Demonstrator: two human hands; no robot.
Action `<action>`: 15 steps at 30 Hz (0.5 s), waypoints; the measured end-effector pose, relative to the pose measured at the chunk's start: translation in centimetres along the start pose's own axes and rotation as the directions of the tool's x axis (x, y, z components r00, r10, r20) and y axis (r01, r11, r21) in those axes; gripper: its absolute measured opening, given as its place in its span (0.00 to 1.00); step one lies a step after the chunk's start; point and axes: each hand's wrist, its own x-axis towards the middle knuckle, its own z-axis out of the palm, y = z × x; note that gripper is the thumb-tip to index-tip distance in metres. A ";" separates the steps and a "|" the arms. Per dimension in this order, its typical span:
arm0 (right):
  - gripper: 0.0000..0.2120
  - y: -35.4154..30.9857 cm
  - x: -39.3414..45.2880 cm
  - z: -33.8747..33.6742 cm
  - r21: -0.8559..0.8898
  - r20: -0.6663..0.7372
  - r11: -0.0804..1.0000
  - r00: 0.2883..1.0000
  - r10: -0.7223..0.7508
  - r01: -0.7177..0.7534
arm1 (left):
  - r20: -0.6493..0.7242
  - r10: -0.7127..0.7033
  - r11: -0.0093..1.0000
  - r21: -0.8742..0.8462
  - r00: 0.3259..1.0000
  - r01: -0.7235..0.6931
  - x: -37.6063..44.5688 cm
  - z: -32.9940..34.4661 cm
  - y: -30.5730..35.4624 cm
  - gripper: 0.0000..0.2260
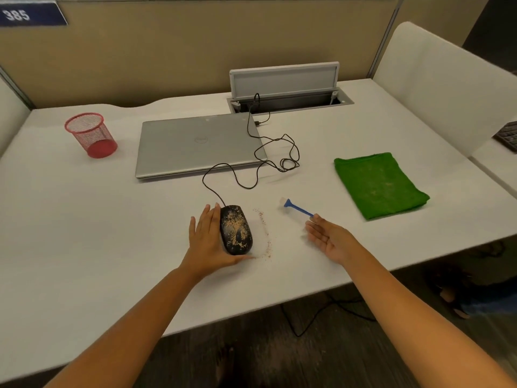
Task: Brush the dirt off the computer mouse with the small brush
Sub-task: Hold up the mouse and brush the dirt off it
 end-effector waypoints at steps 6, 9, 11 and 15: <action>0.14 0.0 -2.6 1.8 -0.141 0.046 0.983 0.993 -0.109 0.115 | -0.067 -0.020 0.999 0.026 0.998 0.022 -4.0 -1.7 -0.1 0.55; 0.15 0.0 -4.1 3.1 -0.190 0.114 0.968 0.983 -0.145 0.165 | -0.121 -0.058 0.998 0.023 0.991 0.061 -6.7 -2.2 -0.4 0.55; 0.15 0.2 -5.0 4.2 -0.230 0.150 0.956 0.978 -0.148 0.180 | -0.154 -0.091 0.995 0.016 0.984 0.094 -8.6 -2.6 -0.7 0.55; 0.14 1.3 -6.9 6.7 -0.293 0.216 0.934 0.966 -0.143 0.204 | -0.184 -0.126 0.991 0.017 0.975 0.131 -12.0 -3.4 -1.6 0.55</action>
